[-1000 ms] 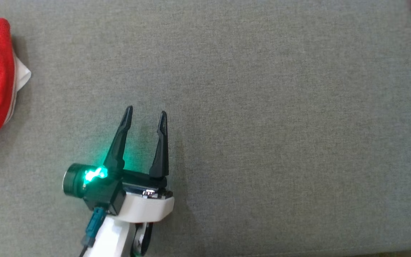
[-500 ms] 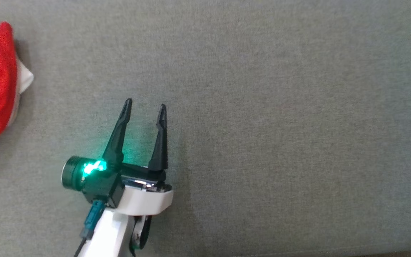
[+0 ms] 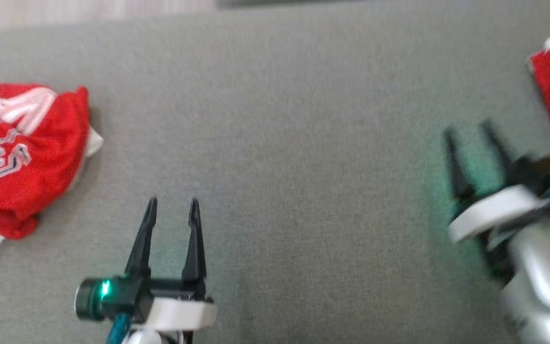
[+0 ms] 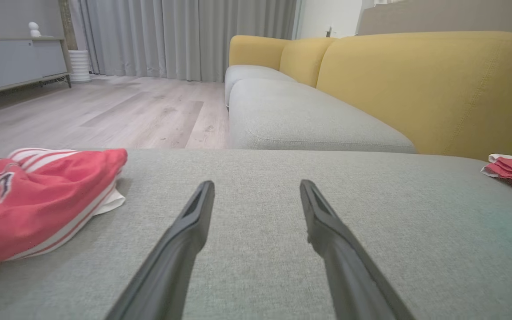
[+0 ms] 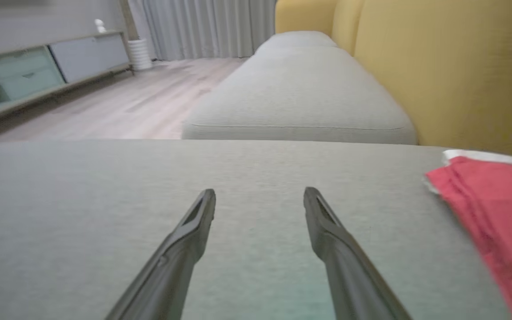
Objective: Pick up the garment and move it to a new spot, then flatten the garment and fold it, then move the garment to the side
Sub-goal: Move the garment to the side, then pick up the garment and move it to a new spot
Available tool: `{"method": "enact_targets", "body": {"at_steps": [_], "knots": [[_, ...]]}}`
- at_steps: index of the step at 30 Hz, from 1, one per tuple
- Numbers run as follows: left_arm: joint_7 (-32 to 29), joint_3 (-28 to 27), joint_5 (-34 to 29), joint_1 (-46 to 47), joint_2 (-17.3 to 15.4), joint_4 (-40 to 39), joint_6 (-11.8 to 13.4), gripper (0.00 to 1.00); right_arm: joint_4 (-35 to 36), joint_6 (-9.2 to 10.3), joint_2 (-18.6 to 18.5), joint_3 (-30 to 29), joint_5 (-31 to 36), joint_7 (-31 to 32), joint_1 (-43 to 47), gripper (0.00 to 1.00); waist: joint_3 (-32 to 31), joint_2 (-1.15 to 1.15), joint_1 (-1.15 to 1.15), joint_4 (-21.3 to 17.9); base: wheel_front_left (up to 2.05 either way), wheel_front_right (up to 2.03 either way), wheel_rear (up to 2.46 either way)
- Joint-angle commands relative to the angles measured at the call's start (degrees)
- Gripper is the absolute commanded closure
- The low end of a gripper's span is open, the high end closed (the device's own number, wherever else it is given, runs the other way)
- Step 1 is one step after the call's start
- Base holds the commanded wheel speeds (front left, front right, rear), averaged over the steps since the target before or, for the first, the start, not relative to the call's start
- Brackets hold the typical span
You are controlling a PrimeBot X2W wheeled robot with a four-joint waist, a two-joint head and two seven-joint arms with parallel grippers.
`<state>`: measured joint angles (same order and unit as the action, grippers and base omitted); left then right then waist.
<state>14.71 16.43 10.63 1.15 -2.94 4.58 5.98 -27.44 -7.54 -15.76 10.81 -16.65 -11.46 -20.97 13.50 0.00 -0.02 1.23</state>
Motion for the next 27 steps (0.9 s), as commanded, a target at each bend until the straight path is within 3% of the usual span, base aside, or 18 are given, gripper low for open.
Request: {"method": "enact_targets", "body": {"at_steps": [1, 5, 13, 27], "knots": [[0.3, -2.4, -0.1, -1.2, 0.1, -1.7, 0.6, 0.00, 1.1, 0.05, 1.2, 2.6, -1.3, -2.1, 1.4, 0.00, -5.8, 0.00, 0.02, 1.2, 0.00, 0.00, 0.00], [0.3, -3.0, -0.4, -3.7, 0.1, -1.8, 1.1, 0.00, 1.3, 0.05, 3.6, 4.4, -1.4, -3.4, 4.8, 0.00, -8.8, 0.00, 0.02, 1.1, 0.00, 0.00, 0.00], [0.3, -4.8, 0.5, -9.1, 0.1, -3.5, 1.6, 0.00, 14.7, 0.05, 9.8, -2.4, 2.6, -3.5, 17.6, 0.00, -14.3, 0.00, 0.02, 0.7, 0.00, 0.00, 0.00], [0.3, -7.4, -1.3, -12.0, 0.1, -2.5, -1.2, 0.00, 18.9, 0.05, 12.1, -6.0, 2.9, -3.5, 26.0, 0.00, -18.9, 0.00, 0.02, -0.1, 0.00, 0.00, 0.00]]}}
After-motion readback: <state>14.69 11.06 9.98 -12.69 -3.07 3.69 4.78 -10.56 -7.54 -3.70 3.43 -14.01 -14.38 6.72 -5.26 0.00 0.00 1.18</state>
